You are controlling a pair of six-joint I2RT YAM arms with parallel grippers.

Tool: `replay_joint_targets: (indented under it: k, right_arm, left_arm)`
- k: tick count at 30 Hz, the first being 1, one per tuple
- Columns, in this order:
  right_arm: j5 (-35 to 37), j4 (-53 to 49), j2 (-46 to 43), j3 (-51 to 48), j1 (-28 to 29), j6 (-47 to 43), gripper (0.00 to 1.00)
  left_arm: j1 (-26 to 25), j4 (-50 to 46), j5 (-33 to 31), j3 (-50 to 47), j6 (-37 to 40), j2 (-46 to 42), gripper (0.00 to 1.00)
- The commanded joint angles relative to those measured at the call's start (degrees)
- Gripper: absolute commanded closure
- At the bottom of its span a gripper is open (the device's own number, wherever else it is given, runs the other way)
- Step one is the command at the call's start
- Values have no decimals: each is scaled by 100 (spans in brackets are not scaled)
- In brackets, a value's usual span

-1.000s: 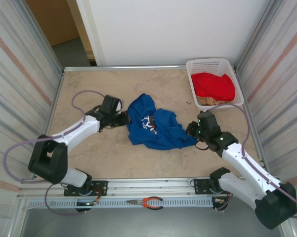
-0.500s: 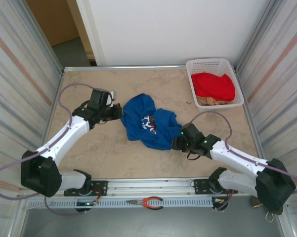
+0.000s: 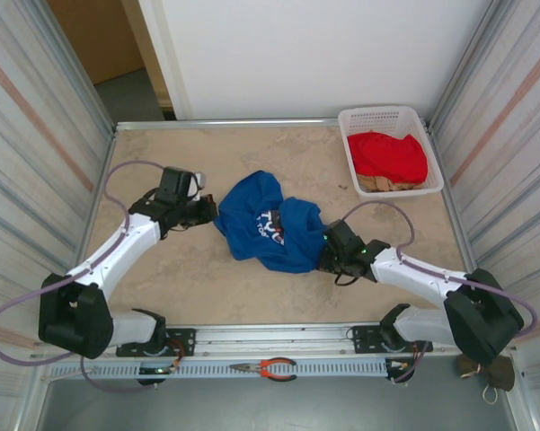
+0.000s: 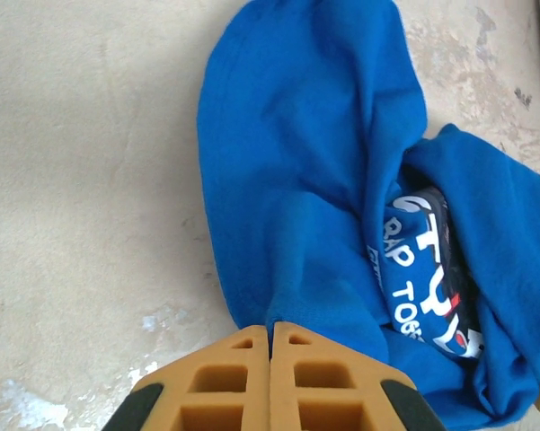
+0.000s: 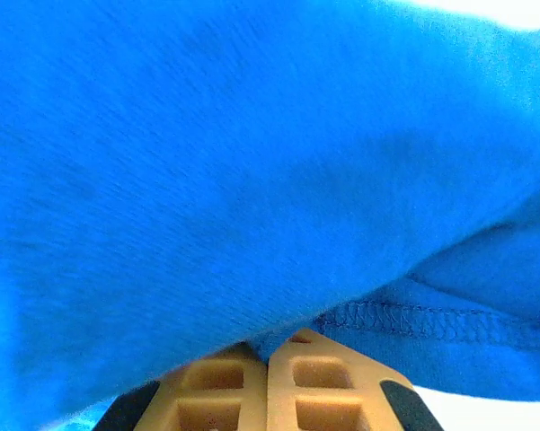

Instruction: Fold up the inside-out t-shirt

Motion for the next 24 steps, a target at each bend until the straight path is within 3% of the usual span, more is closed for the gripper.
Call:
replay_joint_targets:
  k: [1,5,8,11,15,24]
  right_arm:
    - [-103,-310,-699,826,-435,-519,100]
    - [-632,-998,-1691,2209,-1644,-1014,100]
    - [-1103,-1400,-1769,3478,-2532,-1287,100]
    - [-1337,-1607,-1597,4558,-3012,-1463,100]
    - [-1701,-1607,-1348,5250,-3305,-1410,100]
    - [-2060,-1350,-1440,5540,-3312,-1103,100]
  left_arm:
    - [483,162,398,98,-77,-176,100]
    - [1108,88,659,634,-127,-409,100]
    - [1417,144,825,1171,-319,-558,100]
    - [1549,261,844,1741,-519,-642,100]
    - [1567,326,886,2488,-722,-616,100]
    - [1568,366,1028,3612,-897,-785,100]
